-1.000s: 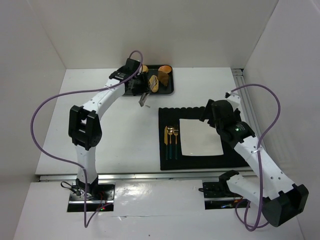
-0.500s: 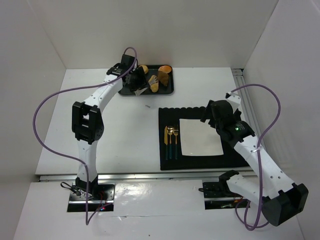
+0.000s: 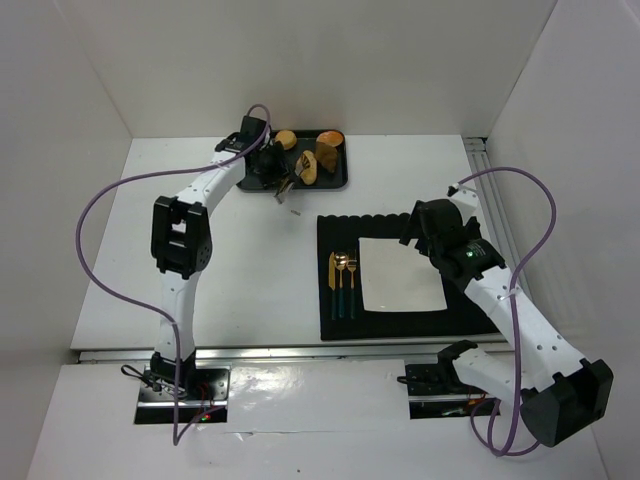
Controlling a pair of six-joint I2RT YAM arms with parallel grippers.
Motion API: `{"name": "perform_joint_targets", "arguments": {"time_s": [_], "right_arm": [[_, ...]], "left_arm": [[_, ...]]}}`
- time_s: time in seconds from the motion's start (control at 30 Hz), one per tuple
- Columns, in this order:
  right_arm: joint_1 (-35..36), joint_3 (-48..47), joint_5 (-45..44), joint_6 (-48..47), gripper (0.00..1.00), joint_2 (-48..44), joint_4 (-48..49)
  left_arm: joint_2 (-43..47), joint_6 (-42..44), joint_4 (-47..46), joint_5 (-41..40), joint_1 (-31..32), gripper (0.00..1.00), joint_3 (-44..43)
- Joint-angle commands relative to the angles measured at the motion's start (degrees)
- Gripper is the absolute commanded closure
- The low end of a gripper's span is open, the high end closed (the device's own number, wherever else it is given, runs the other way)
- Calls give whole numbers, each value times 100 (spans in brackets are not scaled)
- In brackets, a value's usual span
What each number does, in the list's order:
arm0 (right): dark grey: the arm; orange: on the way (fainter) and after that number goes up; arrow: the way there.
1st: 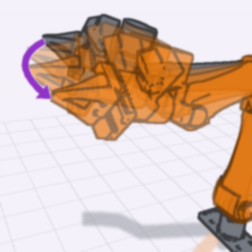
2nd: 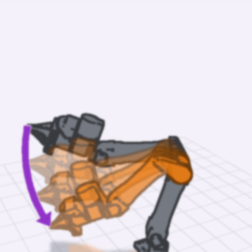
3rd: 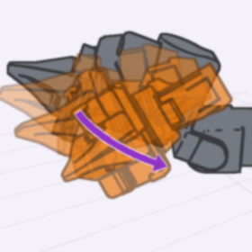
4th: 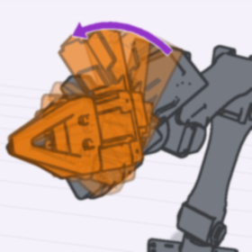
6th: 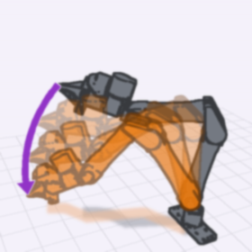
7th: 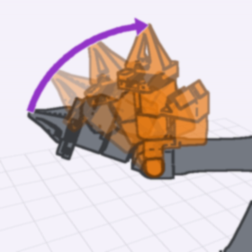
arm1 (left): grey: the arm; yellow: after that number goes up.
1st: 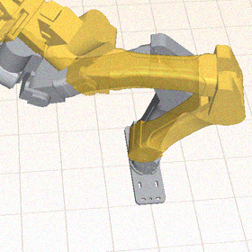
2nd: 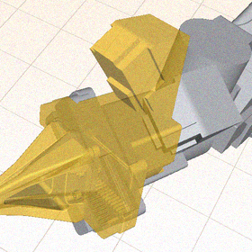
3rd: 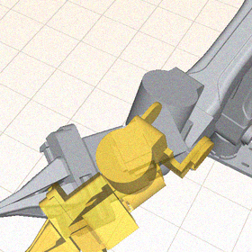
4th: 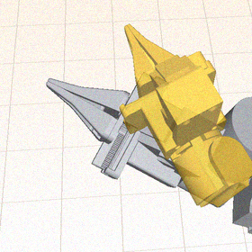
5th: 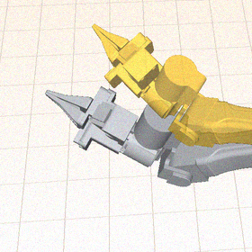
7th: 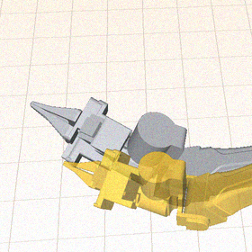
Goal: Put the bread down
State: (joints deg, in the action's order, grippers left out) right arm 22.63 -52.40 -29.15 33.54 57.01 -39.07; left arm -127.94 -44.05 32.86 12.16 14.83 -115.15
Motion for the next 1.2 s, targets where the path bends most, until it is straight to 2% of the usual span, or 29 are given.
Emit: {"name": "perform_joint_targets", "arguments": {"time_s": [0.0, 0.1, 0.13, 0.23, 0.4, 0.57, 0.67, 0.77, 0.9, 0.97, 1.17], "right_arm": [[39, -183, -91, -32, 0, -59, -57], [39, -183, -144, -32, 0, -59, -57], [39, -183, -144, -32, 0, -59, -57], [39, -183, -144, -32, 0, -59, -57], [39, -183, -91, -32, 0, -59, -4], [39, -288, -170, -32, 0, -164, -118], [39, -341, -363, -32, 0, -226, -302], [39, -455, -556, 38, 0, -506, -460], [39, -639, -811, 354, 0, -1067, -628], [39, -640, -944, 408, 0, -1323, -620], [39, -464, -936, 408, 0, -2009, -373]], "left_arm": [[-82, -174, -228, 401, -68, 42, -332], [110, -174, -228, 270, -68, 55, -253], [216, -174, -228, 269, -68, 67, -166], [813, -34, -228, 120, -68, 76, 80], [1980, 256, -280, 31, 107, 79, 545], [2580, 747, -167, 321, 528, 79, 1143], [2581, 1326, -96, 700, 950, 79, 1513], [2319, 1706, 71, 586, 1941, 81, 1636], [2055, 1682, -130, 699, 2611, 83, 1855], [1923, 1681, -543, 1138, 2892, 83, 1997], [1263, 1541, -737, 1447, 3333, 83, 1707]]}}
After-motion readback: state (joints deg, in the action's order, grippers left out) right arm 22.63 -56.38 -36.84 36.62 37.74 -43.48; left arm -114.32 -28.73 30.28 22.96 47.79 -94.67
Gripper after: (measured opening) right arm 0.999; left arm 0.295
